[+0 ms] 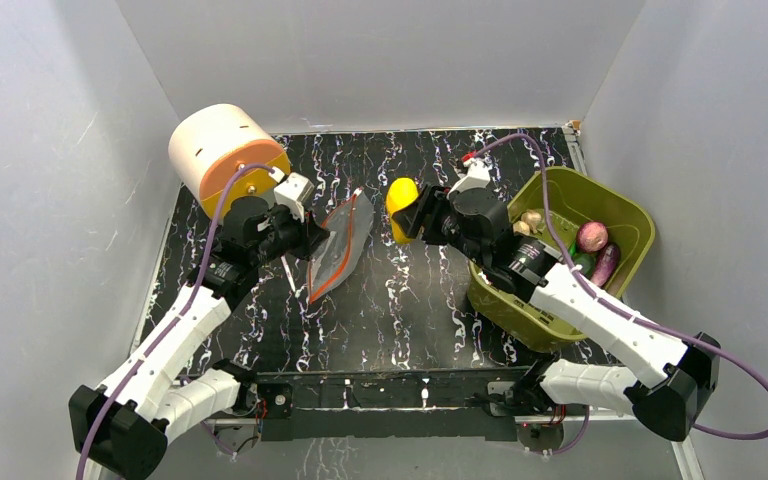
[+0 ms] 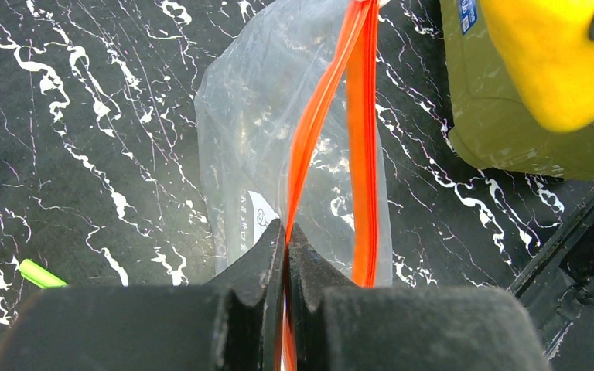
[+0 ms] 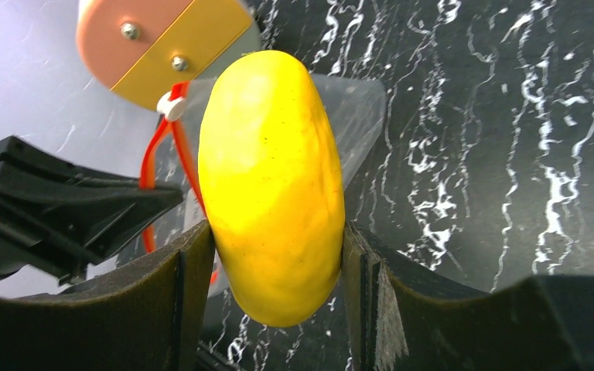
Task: Place the food in the zip-top bag and seal the zipper
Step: Place the fake fruit in the zipper food storage bag.
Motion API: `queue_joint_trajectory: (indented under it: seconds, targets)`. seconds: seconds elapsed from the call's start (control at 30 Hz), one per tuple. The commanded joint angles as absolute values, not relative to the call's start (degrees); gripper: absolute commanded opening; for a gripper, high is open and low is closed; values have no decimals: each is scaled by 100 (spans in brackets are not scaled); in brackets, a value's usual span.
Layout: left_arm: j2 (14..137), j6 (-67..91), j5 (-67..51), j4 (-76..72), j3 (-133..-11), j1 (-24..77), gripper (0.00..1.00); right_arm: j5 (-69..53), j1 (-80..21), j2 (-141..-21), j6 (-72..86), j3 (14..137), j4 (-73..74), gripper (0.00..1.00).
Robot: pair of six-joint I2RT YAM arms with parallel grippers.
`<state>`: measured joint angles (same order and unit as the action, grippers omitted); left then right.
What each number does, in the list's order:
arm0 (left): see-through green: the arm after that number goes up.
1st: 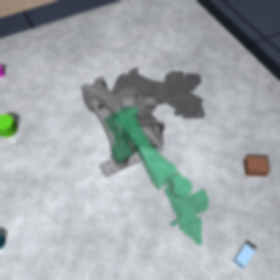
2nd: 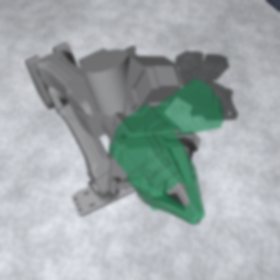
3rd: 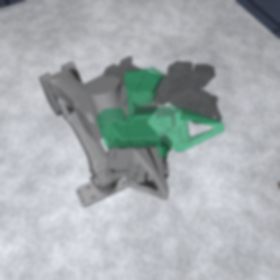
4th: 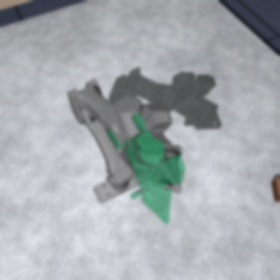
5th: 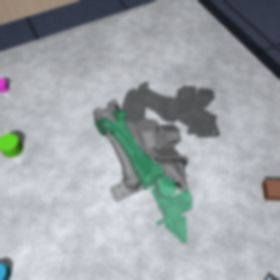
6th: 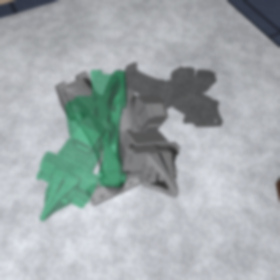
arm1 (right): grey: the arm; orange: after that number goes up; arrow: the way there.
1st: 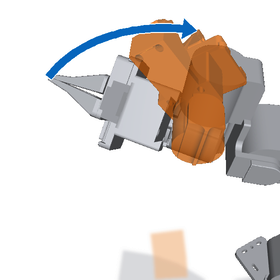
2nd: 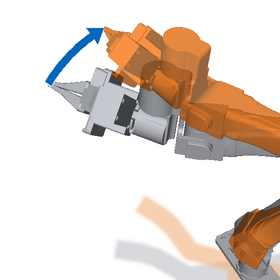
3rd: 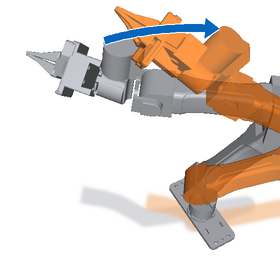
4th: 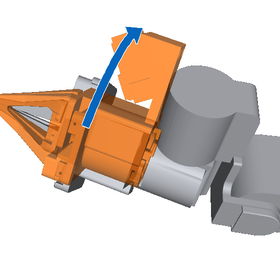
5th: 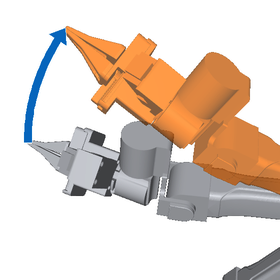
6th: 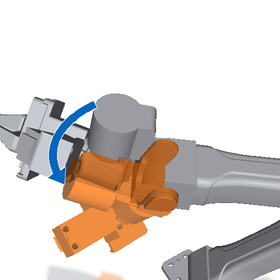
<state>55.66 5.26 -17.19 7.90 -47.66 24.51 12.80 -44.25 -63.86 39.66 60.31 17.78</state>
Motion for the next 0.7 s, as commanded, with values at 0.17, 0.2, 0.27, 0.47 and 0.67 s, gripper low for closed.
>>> queue_joint_trajectory:
  seconds: [0.17,0.2,0.27,0.47,0.67]
  targets:
    - [5589,629,-1860,375,-4657,2478,0,229,-4848,-6445,4721,6122,1190,40]
    - [5595,613,-1846,362,-4662,2478,0,271,-4937,-6457,4775,6122,1183,40]
    - [5591,609,-1830,369,-4671,2476,0,380,-5126,-6510,4839,6138,1179,40]
    - [5613,638,-1913,327,-4628,2479,0,340,-5579,-6881,5064,6301,1156,39]
    - [5588,635,-1961,339,-4620,2479,0,390,-5713,-7136,5193,6389,1202,40]
